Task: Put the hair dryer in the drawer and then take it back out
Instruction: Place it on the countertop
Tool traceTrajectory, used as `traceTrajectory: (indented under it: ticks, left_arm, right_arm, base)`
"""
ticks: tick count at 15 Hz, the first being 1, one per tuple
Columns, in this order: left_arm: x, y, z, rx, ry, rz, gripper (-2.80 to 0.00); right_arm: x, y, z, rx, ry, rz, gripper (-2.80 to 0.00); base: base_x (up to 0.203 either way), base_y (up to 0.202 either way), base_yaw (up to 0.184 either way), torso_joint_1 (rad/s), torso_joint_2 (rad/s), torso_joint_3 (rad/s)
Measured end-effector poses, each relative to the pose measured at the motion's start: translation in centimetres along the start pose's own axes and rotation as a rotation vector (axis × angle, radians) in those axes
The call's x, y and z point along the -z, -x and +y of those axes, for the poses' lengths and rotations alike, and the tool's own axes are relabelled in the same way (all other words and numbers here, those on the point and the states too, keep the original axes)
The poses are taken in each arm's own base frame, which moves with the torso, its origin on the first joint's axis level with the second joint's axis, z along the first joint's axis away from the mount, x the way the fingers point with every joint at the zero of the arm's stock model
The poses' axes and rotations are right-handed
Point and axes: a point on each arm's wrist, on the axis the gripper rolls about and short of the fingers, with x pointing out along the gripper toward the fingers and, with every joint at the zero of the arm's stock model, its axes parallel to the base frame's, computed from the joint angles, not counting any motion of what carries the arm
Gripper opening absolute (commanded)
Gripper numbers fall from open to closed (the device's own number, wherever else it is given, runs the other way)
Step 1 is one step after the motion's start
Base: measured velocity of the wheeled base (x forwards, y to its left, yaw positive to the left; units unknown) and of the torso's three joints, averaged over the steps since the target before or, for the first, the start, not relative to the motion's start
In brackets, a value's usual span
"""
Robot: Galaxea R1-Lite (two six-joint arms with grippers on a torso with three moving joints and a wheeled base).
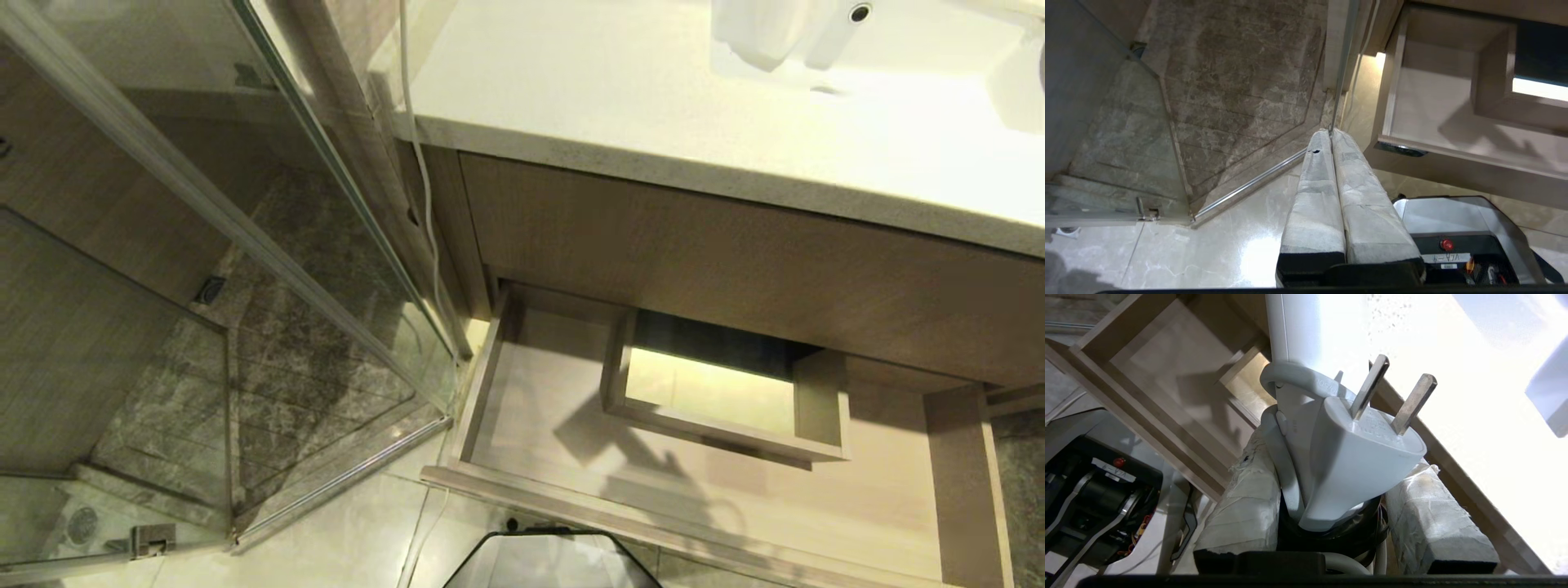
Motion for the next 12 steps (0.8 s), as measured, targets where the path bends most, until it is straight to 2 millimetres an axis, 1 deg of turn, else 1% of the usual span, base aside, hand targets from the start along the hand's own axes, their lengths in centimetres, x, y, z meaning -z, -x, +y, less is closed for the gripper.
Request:
traceTrajectory:
  ticks: [10, 12]
  left_arm:
    - [0.01, 0.00, 0.00, 0.000, 0.000, 0.000, -2.80]
    - [0.02, 0.00, 0.00, 0.000, 0.000, 0.001, -2.80]
  right_arm:
    - [0.28, -0.32, 0.04, -0.011, -0.021, 0.016, -2.80]
    - [0.20, -0.23, 0.07, -0.019, -0.018, 0.004, -2.80]
  base:
    - [0.000, 0.000, 0.000, 0.004, -0.01, -0.002]
    - [0.000, 0.000, 0.000, 0.143, 0.04, 0.186]
